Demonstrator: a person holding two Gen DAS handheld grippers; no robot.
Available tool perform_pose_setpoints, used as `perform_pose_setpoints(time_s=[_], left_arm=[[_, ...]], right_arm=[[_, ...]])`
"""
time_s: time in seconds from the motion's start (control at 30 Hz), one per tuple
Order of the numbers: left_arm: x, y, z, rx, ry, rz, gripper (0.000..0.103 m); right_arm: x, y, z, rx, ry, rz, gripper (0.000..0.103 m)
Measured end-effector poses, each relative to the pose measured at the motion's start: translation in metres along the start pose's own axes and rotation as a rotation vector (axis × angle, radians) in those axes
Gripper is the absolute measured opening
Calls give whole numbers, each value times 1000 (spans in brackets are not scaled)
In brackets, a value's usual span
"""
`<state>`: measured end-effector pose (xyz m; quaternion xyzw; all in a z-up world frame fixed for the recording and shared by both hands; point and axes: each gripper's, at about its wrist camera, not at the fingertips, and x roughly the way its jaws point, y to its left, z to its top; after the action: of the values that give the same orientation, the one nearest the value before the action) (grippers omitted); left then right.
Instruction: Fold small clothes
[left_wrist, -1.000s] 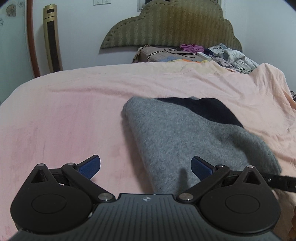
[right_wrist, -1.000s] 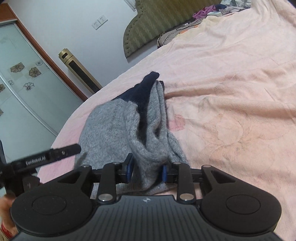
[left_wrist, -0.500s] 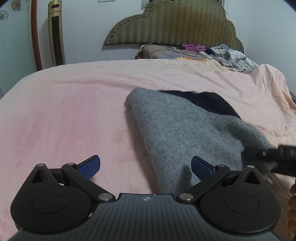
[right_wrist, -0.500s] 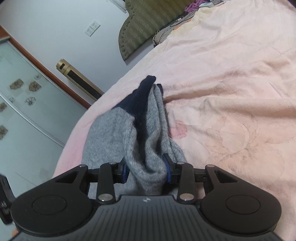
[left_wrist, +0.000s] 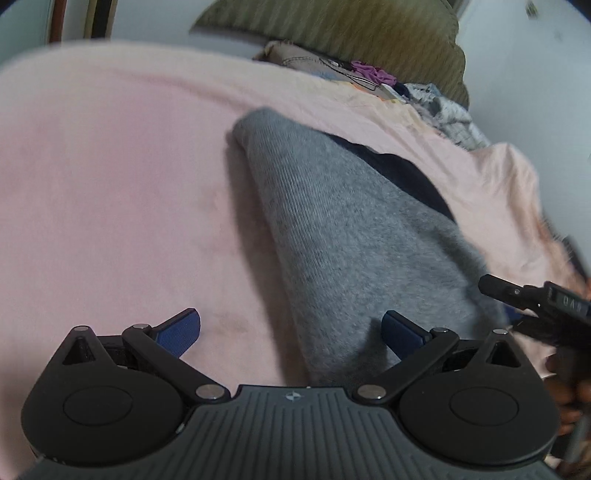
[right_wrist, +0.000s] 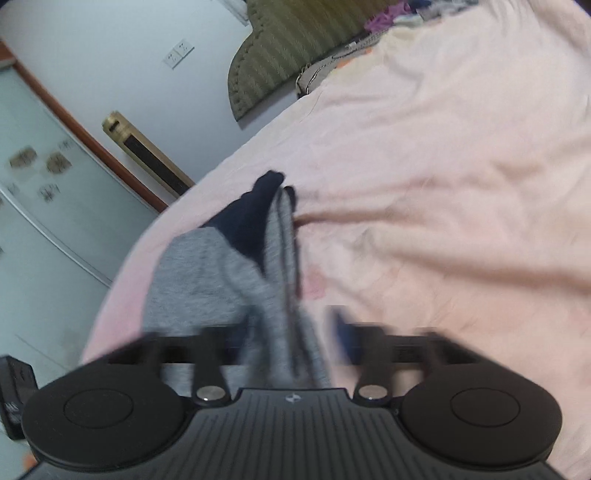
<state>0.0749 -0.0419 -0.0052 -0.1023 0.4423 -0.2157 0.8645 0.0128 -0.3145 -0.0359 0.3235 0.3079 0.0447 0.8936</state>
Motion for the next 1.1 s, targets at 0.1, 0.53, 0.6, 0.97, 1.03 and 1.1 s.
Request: perform_pose_setpoints(time_s=[0.1,0.53,0.6,0.97,1.03,1.1], left_arm=[[2,7,5,-32,-17,-51,103],[53,38,46,-304,47,-385,101],[61,36,52,-315,45,-402,100],[80,20,63,-255,12,-335,57],[82,24,63,-257,21,-321,48],[82,29,61,-283,25,-330,42]], right_arm=[[6,-7,5,-14,37,87,81],[77,-19,41,14,189,367,79],[86,-18,46,34,204,400,79],[116,7,49,-28,221,323,39],[117,3,48,1,218,321,35],[117,1,47,16,211,318,33]])
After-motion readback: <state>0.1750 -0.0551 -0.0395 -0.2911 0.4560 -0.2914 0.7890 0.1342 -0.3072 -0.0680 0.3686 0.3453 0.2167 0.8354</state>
